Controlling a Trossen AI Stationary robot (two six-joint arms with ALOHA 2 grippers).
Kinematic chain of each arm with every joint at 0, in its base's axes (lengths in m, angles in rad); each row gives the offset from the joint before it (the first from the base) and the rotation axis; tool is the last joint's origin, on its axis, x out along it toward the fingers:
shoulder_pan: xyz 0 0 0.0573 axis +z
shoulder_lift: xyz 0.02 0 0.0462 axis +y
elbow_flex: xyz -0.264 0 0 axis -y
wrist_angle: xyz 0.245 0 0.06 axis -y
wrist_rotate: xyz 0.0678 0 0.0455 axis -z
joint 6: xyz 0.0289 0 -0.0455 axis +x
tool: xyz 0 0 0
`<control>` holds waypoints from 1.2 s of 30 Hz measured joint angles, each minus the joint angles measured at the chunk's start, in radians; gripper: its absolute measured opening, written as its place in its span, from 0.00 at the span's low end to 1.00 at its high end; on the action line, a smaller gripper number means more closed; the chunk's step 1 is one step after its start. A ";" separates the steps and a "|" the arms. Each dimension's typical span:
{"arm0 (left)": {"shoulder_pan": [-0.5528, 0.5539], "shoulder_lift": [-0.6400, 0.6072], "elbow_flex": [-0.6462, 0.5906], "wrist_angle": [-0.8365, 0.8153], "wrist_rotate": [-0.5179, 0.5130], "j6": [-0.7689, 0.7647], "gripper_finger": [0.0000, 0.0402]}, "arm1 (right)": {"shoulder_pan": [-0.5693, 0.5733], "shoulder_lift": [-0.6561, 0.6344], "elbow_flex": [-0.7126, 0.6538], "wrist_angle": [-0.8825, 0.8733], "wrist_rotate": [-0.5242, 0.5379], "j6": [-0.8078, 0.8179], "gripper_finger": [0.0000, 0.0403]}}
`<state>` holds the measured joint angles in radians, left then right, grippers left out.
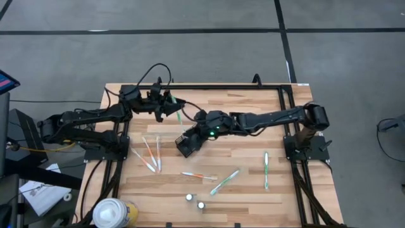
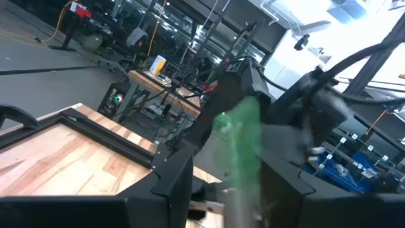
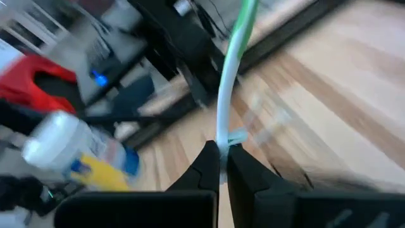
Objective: Pick & Place toothbrushing station
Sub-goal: Put the left green toothbrush into the wire organizer
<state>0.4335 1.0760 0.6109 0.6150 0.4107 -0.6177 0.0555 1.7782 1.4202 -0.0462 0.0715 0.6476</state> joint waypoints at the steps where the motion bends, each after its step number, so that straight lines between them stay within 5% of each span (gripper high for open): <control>1: 0.000 0.000 0.000 0.001 0.000 0.000 0.35 | 0.000 0.012 0.019 0.000 0.000 -0.003 0.00; 9: 0.000 -0.003 0.000 -0.005 0.013 -0.001 0.29 | -0.006 -0.006 0.051 -0.230 0.100 -0.027 0.00; 21: 0.023 -0.003 0.000 0.005 0.026 -0.015 0.39 | -0.019 -0.036 0.054 -0.196 0.129 -0.033 0.00; 36: 0.023 -0.003 0.000 0.002 0.025 -0.011 0.19 | -0.024 -0.037 0.054 -0.199 0.134 -0.038 0.00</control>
<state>0.4561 1.0733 0.6113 0.6170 0.4354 -0.6287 0.0317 1.7412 1.4742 -0.2453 0.2058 0.6093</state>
